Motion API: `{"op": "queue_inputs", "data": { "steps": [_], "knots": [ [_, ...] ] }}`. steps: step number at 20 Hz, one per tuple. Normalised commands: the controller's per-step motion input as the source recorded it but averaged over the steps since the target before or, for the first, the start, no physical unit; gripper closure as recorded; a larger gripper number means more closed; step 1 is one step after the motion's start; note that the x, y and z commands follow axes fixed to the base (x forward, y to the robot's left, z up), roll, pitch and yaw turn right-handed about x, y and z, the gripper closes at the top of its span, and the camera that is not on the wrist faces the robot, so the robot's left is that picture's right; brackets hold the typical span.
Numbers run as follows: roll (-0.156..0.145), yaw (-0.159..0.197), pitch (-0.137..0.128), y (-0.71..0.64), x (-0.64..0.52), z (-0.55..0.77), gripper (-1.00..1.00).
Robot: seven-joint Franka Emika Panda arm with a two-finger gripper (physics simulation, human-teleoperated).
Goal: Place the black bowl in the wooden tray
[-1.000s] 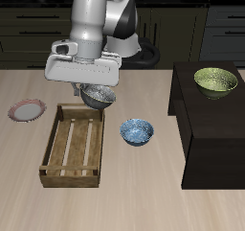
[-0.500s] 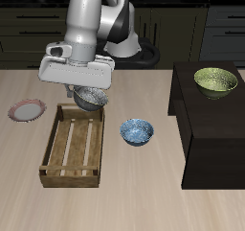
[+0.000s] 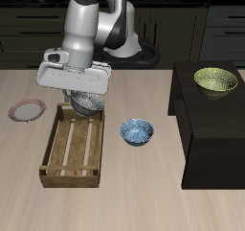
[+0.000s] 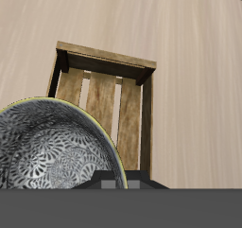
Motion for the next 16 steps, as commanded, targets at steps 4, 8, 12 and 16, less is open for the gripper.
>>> {"op": "queue_inputs", "data": {
  "steps": [4, 8, 12, 16],
  "knots": [
    [-0.013, -0.010, 0.033, -0.10, 0.06, -0.29, 1.00],
    [-0.005, -0.013, 0.038, -0.03, 0.09, -0.25, 1.00],
    [0.009, 0.013, 0.045, 0.04, 0.04, -0.24, 1.00],
    [-0.018, 0.023, 0.046, 0.03, 0.11, -0.30, 1.00]
  ]
}}
